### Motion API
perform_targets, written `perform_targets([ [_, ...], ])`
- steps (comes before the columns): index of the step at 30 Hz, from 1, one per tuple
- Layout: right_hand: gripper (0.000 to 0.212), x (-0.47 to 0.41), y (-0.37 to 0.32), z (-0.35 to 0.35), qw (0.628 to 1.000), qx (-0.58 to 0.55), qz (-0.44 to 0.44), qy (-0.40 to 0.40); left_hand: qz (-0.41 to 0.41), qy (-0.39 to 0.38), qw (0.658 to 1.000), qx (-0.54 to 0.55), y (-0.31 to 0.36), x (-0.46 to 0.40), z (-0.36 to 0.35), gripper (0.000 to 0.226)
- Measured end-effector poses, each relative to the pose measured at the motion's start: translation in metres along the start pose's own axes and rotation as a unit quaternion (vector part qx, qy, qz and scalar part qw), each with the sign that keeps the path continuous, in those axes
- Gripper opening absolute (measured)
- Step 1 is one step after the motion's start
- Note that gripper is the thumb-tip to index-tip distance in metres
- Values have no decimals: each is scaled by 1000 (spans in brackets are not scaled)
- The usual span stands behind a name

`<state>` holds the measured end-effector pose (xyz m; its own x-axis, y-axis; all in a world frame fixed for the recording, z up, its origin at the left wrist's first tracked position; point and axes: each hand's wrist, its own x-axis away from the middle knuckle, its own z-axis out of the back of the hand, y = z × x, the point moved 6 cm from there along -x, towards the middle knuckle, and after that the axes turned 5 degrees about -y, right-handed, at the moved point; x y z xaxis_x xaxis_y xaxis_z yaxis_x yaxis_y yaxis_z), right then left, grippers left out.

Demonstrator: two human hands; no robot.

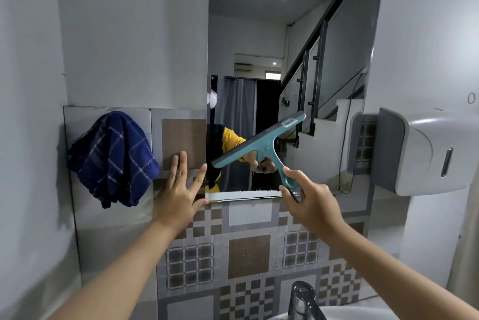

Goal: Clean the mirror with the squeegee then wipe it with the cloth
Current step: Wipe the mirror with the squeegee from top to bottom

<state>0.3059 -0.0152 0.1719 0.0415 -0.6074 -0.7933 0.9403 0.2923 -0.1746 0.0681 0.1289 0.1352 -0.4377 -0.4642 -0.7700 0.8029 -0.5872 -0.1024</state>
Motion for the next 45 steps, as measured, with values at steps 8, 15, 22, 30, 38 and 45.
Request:
perform_targets([
  [8, 41, 3, 50, 19, 997, 77, 24, -13, 12, -9, 999, -31, 3, 2, 5, 91],
  [15, 44, 32, 114, 47, 997, 81, -13, -11, 6, -4, 999, -52, 1, 1, 1, 91],
  [22, 38, 64, 148, 46, 997, 20, -80, 2, 3, -10, 998, -64, 4, 0, 2, 88],
  [30, 24, 89, 143, 12, 967, -147, -208, 30, 4, -13, 998, -57, 9, 0, 5, 85],
  [38, 17, 95, 125, 1, 933, -215, -282, 61, 8, -11, 999, -35, 8, -1, 4, 86],
  [45, 14, 104, 104, -13, 892, -275, -342, 104, 12, -7, 1000, -8, 7, 1, 2, 86],
])
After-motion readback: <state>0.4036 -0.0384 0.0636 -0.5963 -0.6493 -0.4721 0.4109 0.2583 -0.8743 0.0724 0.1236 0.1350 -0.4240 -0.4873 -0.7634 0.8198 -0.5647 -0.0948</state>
